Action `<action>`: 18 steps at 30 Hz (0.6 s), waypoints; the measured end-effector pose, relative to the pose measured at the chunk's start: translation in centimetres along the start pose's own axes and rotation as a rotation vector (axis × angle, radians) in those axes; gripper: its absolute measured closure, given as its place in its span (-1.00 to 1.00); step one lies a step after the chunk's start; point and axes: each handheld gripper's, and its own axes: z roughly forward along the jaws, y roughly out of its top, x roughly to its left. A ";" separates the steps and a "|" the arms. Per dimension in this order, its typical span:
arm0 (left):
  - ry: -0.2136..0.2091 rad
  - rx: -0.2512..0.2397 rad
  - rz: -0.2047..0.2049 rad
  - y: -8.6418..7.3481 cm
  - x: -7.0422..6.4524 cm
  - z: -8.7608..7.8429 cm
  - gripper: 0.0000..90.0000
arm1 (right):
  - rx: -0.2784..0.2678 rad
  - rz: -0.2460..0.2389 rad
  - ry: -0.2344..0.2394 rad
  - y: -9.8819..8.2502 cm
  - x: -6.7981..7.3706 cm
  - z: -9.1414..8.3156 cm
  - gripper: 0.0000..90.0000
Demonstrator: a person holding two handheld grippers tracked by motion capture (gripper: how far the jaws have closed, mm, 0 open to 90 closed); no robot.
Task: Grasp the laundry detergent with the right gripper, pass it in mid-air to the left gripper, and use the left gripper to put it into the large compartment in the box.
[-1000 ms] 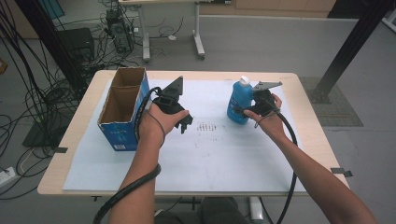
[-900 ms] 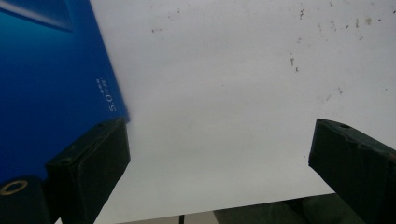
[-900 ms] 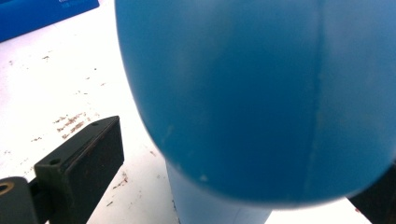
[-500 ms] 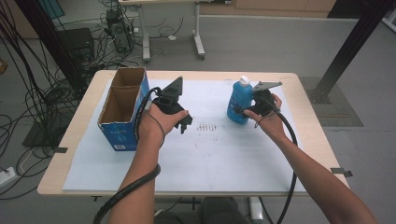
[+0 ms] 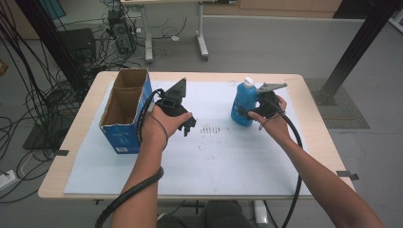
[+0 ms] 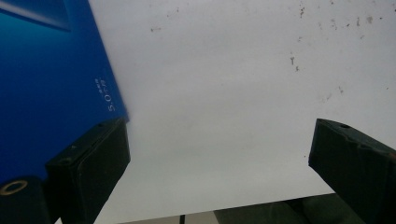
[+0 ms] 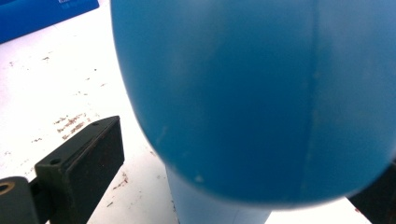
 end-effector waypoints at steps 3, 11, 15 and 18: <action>0.000 -0.003 0.001 0.0 0.0 0.0 -0.87 | -0.001 0.000 0.002 0.0 0.0 0.0 -0.95; 0.005 0.002 0.001 0.0 0.0 0.1 -0.87 | -0.002 0.000 -0.004 0.0 0.0 0.0 -0.95; 0.003 0.004 0.004 0.0 0.0 0.0 -0.87 | -0.002 0.000 -0.003 0.0 0.0 0.0 -0.95; 0.004 0.003 0.003 0.0 0.0 0.0 -0.87 | -0.001 0.000 -0.004 0.0 0.0 0.1 -0.95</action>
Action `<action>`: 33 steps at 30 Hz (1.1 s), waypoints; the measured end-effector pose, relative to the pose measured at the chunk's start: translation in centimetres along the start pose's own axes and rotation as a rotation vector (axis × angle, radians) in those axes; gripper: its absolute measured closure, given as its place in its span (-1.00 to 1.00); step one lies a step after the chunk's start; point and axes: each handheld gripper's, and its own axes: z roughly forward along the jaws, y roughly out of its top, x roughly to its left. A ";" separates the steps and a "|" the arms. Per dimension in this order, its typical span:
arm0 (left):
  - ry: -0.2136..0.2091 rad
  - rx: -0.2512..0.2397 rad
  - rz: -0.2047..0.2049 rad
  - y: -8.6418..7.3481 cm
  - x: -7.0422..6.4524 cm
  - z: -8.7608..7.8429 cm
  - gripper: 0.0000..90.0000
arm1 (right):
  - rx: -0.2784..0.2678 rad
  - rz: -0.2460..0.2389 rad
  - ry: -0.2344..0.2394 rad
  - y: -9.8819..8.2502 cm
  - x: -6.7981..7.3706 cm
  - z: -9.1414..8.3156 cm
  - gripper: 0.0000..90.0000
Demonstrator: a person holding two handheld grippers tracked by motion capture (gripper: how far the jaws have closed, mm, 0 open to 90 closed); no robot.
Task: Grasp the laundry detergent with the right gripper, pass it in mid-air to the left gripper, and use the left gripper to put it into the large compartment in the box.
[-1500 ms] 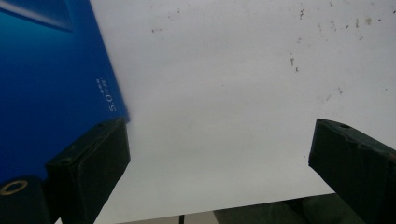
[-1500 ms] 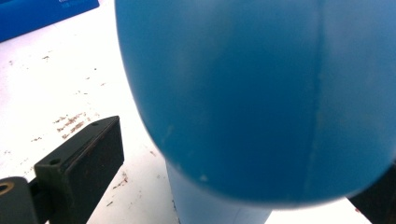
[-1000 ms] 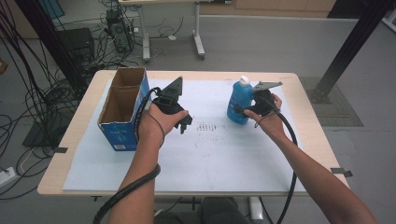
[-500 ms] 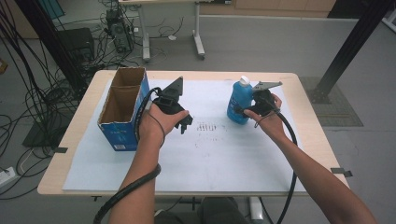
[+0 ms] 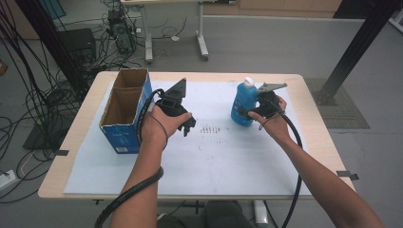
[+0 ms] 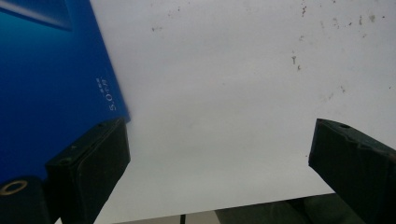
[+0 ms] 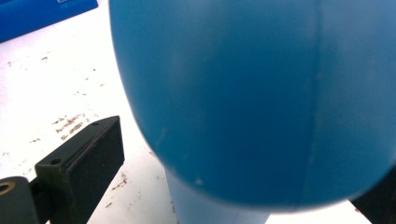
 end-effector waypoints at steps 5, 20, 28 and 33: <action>-0.002 -0.004 -0.004 0.0 0.0 0.0 -0.87 | 0.003 -0.001 0.000 0.0 0.1 0.1 -0.94; -0.005 0.002 -0.004 0.0 0.0 0.2 -0.87 | 0.003 -0.008 -0.001 0.0 0.1 0.2 -0.79; -0.005 0.002 -0.002 -0.1 0.0 0.3 -0.87 | -0.007 -0.018 -0.002 0.1 0.1 0.5 -0.65; -0.004 0.003 -0.006 -0.1 0.1 0.3 -0.87 | -0.008 -0.023 -0.002 0.0 0.1 0.6 -0.47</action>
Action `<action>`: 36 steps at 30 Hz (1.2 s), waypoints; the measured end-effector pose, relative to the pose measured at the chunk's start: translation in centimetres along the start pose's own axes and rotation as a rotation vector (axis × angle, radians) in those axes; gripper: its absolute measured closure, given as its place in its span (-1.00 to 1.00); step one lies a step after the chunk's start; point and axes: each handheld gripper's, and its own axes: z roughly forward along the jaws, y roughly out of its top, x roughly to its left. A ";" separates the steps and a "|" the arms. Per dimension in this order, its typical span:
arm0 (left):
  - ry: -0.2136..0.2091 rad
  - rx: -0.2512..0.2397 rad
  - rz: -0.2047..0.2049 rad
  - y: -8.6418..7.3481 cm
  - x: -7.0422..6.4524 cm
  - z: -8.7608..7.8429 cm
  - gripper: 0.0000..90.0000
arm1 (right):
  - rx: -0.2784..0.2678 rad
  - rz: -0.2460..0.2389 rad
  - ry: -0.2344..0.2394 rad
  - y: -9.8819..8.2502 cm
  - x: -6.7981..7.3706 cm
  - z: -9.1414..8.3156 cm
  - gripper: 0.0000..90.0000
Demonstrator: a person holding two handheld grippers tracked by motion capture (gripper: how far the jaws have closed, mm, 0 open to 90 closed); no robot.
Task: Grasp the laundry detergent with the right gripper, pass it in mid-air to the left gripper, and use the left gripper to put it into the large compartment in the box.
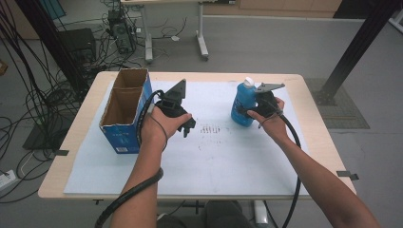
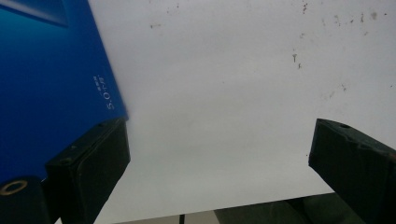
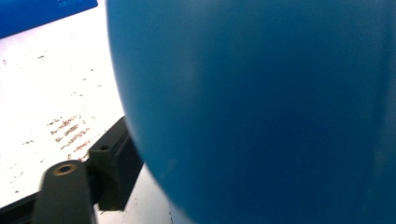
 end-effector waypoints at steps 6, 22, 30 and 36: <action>-0.001 0.005 0.001 0.1 0.1 0.2 -0.87 | -0.004 -0.012 -0.002 0.0 -0.1 0.1 -0.32; -0.001 -0.001 -0.005 -0.1 0.3 0.1 -0.87 | 0.002 -0.006 0.038 -0.1 -0.4 0.3 -0.08; 0.002 -0.001 -0.005 -0.2 0.4 0.1 -0.87 | 0.003 -0.006 0.045 -0.1 -0.5 0.3 -0.07; 0.005 0.001 -0.007 -0.2 0.5 0.0 -0.87 | 0.001 -0.005 0.049 -0.1 -0.6 0.3 -0.07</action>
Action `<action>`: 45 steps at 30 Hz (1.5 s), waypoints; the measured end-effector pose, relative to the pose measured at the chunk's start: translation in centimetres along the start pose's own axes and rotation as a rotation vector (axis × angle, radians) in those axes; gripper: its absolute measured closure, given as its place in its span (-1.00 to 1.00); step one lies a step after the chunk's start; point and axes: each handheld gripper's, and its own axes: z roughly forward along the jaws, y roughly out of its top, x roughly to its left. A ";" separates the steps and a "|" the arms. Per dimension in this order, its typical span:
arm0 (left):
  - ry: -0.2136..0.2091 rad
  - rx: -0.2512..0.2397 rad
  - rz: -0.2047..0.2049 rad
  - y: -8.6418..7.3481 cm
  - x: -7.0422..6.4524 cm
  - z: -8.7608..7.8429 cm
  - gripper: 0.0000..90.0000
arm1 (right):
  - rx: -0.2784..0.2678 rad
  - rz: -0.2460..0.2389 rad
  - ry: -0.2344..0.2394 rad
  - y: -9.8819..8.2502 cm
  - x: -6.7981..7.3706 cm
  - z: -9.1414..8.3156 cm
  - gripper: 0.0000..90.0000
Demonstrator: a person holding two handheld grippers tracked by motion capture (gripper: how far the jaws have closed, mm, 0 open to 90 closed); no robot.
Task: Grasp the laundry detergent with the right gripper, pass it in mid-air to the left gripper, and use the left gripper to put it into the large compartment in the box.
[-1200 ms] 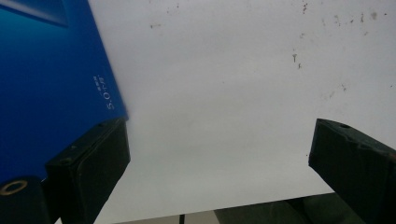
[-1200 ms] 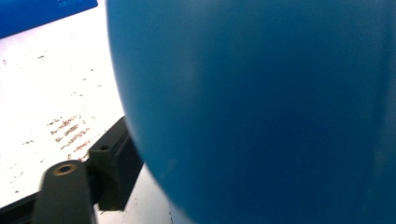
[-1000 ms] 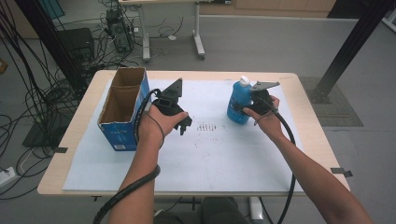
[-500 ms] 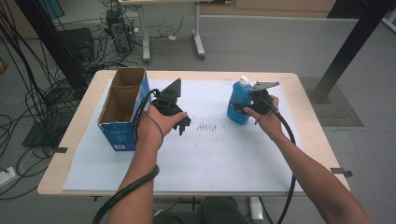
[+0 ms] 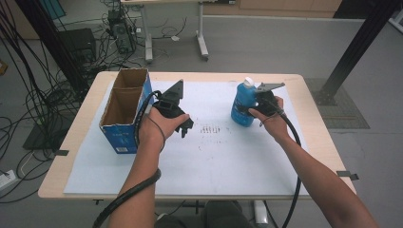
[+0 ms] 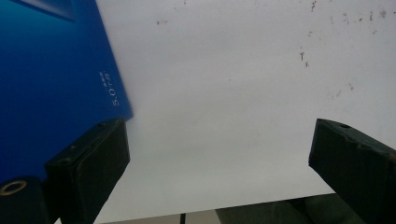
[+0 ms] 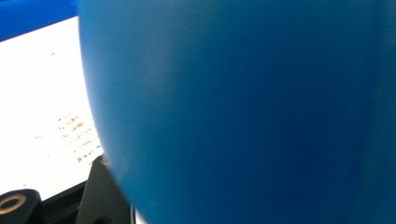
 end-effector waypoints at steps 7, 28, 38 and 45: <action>-0.001 -0.005 0.000 0.0 -0.1 -0.3 -0.87 | -0.001 -0.005 -0.003 0.0 0.1 0.0 -0.07; 0.001 -0.009 0.003 -0.1 -0.1 -0.5 -0.87 | -0.009 -0.013 0.003 -0.1 0.0 0.0 -0.07; 0.001 -0.011 0.001 -0.1 -0.1 -0.4 -0.87 | -0.012 -0.007 0.011 -0.2 -0.1 0.0 -0.06; 0.001 -0.010 0.004 -0.2 -0.1 -0.4 -0.87 | -0.011 -0.001 0.009 -0.2 -0.1 0.0 -0.05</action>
